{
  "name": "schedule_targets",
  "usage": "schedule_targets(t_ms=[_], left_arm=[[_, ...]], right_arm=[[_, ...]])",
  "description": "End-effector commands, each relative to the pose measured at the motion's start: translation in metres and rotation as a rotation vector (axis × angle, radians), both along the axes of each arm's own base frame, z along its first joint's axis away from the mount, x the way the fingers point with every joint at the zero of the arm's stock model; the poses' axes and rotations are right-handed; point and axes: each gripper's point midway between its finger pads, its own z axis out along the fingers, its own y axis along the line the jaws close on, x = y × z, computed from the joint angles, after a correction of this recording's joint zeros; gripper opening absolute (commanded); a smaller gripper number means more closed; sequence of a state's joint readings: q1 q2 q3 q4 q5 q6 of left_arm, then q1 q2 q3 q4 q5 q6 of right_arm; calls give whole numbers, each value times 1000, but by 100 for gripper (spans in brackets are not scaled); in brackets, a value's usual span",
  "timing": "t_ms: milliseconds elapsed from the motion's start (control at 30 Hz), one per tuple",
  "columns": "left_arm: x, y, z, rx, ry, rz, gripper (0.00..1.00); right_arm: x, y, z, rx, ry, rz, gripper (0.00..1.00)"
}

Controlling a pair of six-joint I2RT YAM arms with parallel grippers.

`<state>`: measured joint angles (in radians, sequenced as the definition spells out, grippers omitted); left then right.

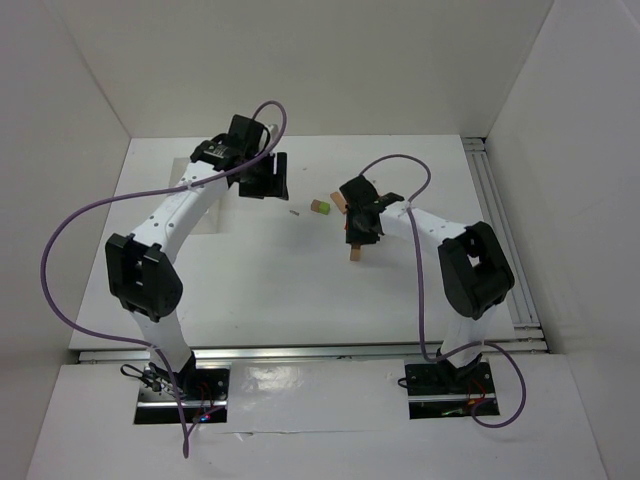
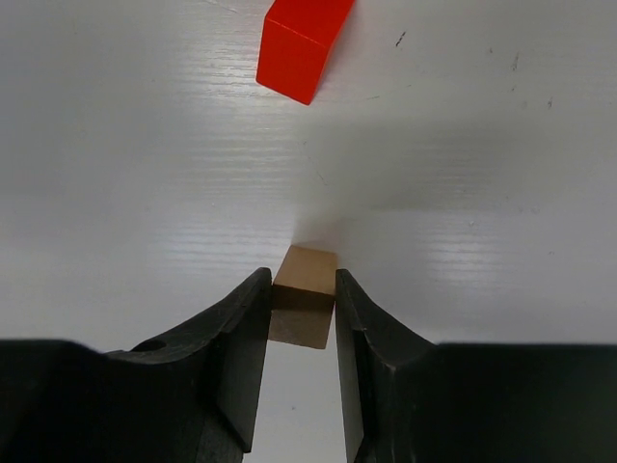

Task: Build the wood block tower

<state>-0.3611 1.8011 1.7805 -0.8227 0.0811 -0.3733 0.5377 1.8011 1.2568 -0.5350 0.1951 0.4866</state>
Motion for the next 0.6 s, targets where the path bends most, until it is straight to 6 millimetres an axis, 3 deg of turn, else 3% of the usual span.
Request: schedule_targets(t_ms=[0,133,167,333,567], left_arm=[[9,-8,7,-23,-23,5,75],[8,-13,10,-33,-29,-10,75],[8,-13,10,-33,-29,-10,75],[6,-12,9,-24,-24,-17,75],[8,-7,13,-4,-43,4,75]], right_arm=[[-1,4,8,19,-33,-8,39],[5,7,19,24,-49,0,62],[7,7,23,19,-58,-5,64],[40,12,56,13,-152,-7,66],[95,-11,48,39,-158,-114,66]])
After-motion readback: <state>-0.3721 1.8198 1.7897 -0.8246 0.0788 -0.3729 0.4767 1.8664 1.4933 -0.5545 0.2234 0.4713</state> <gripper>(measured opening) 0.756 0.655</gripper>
